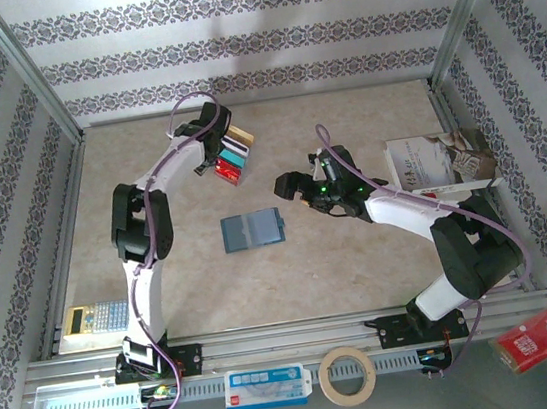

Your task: Take the credit cards out of the card holder

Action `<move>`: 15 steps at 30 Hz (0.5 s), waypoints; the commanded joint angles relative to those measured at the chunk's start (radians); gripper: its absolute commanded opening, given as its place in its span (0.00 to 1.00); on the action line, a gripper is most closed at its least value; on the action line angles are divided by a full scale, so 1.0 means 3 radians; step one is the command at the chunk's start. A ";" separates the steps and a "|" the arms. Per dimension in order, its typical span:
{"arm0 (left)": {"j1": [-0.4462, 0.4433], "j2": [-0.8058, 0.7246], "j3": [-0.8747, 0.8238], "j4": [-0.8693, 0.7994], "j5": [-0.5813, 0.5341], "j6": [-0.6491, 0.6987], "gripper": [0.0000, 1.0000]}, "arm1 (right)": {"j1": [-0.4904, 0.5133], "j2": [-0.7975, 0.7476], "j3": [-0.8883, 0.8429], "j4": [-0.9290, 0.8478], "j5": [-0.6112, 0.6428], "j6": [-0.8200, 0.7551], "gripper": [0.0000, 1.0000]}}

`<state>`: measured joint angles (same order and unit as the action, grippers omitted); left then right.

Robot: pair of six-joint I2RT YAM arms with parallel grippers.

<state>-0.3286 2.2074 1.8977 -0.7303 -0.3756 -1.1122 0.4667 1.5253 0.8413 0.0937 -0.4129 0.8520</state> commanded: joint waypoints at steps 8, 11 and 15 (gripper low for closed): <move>-0.0076 0.0314 0.0478 -0.0348 -0.0063 -0.0375 0.00 | -0.0022 0.0047 0.0003 0.0051 -0.0161 0.0022 0.98; -0.0078 0.0396 0.0580 -0.0423 -0.0059 -0.0387 0.00 | -0.0022 0.0046 0.0003 0.0050 -0.0168 0.0023 0.98; -0.0079 0.0449 0.0605 -0.0427 -0.0076 -0.0423 0.00 | -0.0027 0.0046 0.0008 0.0043 -0.0170 0.0033 0.98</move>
<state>-0.3416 2.3177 2.0495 -0.7952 -0.3752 -1.2125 0.4667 1.5288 0.8413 0.0956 -0.4458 0.8577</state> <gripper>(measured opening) 0.062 0.981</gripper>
